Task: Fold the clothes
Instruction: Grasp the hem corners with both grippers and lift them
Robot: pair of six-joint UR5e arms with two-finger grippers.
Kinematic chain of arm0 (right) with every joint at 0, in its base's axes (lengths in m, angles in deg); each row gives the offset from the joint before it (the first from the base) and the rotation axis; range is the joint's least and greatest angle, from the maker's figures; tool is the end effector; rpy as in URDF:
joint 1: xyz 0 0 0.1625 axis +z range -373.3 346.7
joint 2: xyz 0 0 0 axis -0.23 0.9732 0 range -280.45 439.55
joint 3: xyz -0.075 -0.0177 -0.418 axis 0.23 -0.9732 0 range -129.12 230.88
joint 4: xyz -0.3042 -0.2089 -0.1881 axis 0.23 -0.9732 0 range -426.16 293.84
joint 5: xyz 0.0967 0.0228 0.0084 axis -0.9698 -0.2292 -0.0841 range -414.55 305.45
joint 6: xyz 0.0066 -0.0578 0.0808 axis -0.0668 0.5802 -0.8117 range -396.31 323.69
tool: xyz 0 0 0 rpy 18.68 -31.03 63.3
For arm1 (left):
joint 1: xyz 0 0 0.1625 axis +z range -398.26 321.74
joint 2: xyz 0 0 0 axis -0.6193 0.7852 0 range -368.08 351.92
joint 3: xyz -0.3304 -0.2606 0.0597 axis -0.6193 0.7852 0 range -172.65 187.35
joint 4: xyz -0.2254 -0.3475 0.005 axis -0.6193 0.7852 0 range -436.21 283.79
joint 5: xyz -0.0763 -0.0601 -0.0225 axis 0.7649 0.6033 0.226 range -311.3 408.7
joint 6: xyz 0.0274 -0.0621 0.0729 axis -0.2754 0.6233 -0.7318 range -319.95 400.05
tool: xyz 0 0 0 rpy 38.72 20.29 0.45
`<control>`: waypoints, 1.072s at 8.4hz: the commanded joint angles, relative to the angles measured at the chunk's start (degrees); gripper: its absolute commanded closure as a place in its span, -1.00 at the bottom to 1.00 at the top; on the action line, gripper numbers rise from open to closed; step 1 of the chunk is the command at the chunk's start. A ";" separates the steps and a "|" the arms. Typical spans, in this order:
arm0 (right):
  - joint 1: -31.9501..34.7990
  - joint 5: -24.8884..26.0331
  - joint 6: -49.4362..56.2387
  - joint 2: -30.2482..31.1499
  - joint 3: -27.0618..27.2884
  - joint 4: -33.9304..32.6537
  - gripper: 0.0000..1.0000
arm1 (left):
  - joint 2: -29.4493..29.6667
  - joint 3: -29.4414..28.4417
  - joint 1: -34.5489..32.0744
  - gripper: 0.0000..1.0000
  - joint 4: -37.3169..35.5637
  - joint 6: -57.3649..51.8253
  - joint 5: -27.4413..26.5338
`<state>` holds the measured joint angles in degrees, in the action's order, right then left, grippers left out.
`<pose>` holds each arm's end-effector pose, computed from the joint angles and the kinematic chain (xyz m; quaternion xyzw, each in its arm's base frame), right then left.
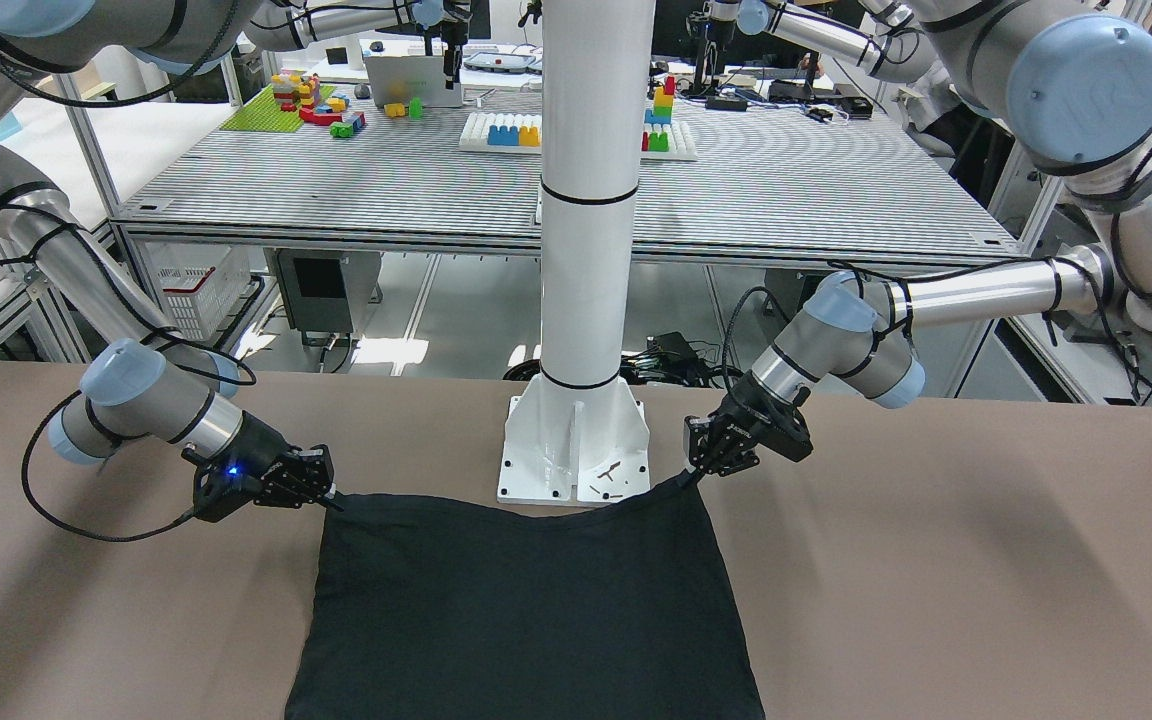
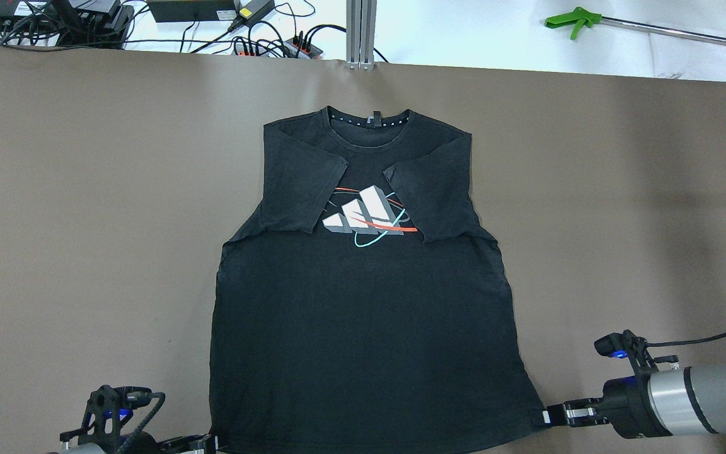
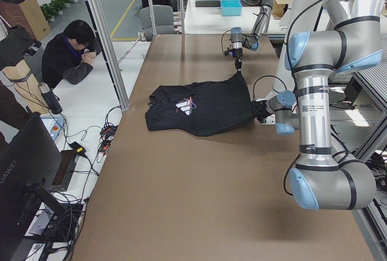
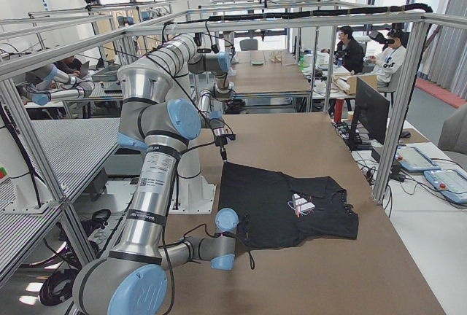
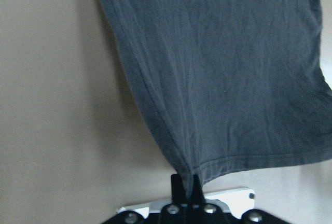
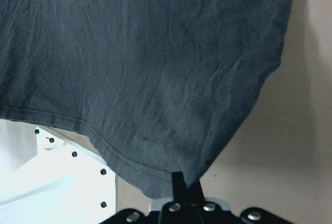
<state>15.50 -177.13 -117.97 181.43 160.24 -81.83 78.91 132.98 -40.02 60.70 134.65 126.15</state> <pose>-0.3109 -0.2619 0.4408 -0.0009 -0.6633 -0.0520 0.7466 0.4167 -0.1677 0.2951 0.0682 0.6377 -0.1122 0.7590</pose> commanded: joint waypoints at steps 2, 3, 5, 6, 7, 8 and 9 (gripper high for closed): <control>4.16 -11.16 -7.33 0.69 0.33 10.11 1.00 | -3.57 2.94 -1.41 1.00 14.24 -0.48 11.10; 6.86 -15.19 -10.07 0.68 0.24 13.09 1.00 | -5.24 4.69 -1.50 1.00 15.65 -0.12 13.84; 13.80 -26.43 -20.05 0.86 0.42 23.95 1.00 | -11.80 5.41 -1.85 1.00 25.46 0.32 18.51; 15.23 -30.49 -27.78 0.77 0.50 31.77 1.00 | -13.06 5.41 -1.85 1.00 28.47 0.32 20.36; 15.07 -31.40 -35.25 -0.01 0.94 37.59 1.00 | -12.99 5.58 -1.85 1.00 31.98 0.67 24.29; 14.98 -31.32 -37.76 -0.54 1.12 39.30 1.00 | -12.73 5.59 -1.85 1.00 33.67 1.81 25.11; 14.89 -30.71 -37.96 -1.07 0.86 39.23 1.00 | -12.55 5.50 -1.76 1.00 33.68 1.99 24.95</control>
<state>30.22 -207.50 -151.32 181.38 161.13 -46.10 66.35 138.50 -41.85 92.05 135.76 149.56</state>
